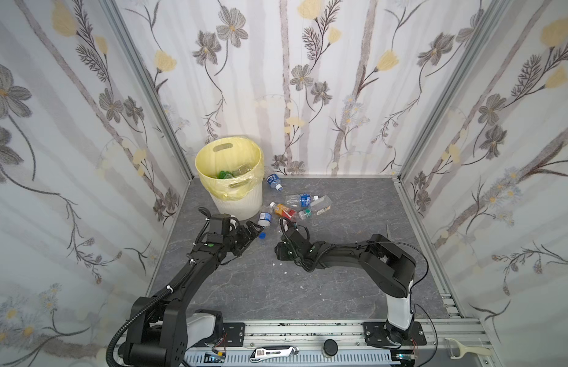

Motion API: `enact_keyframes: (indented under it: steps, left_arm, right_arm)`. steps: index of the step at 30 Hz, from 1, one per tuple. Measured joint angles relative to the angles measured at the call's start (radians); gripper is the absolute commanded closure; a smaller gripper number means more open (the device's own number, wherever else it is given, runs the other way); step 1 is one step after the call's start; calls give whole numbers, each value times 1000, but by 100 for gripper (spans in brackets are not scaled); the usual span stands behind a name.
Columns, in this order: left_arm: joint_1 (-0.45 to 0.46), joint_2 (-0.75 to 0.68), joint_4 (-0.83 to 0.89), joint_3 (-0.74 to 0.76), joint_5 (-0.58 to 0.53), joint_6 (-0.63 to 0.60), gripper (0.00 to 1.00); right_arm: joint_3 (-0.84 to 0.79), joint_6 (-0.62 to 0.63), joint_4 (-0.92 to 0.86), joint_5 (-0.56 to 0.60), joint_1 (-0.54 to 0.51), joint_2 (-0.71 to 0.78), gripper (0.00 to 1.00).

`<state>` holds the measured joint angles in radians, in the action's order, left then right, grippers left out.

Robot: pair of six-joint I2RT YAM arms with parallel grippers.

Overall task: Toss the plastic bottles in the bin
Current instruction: 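Grasp the white-capped bottle's cap end with the left gripper beside the right gripper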

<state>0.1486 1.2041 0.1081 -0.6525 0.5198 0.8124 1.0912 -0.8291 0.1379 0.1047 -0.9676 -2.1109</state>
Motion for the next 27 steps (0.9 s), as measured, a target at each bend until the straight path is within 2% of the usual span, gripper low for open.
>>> enact_keyframes:
  steps: [13,20,27]
  left_arm:
    - [93,45,0,-58,-24,9,0]
    - [145,129,-7,-130,-45,22,0]
    - [178,179,-8,-182,-71,22,3]
  right_arm:
    - [-103,20,-34,48,6,142,48]
    - [-90,106,-53,52,8,197,48]
    - [-46,215,-85,1,11,233,48]
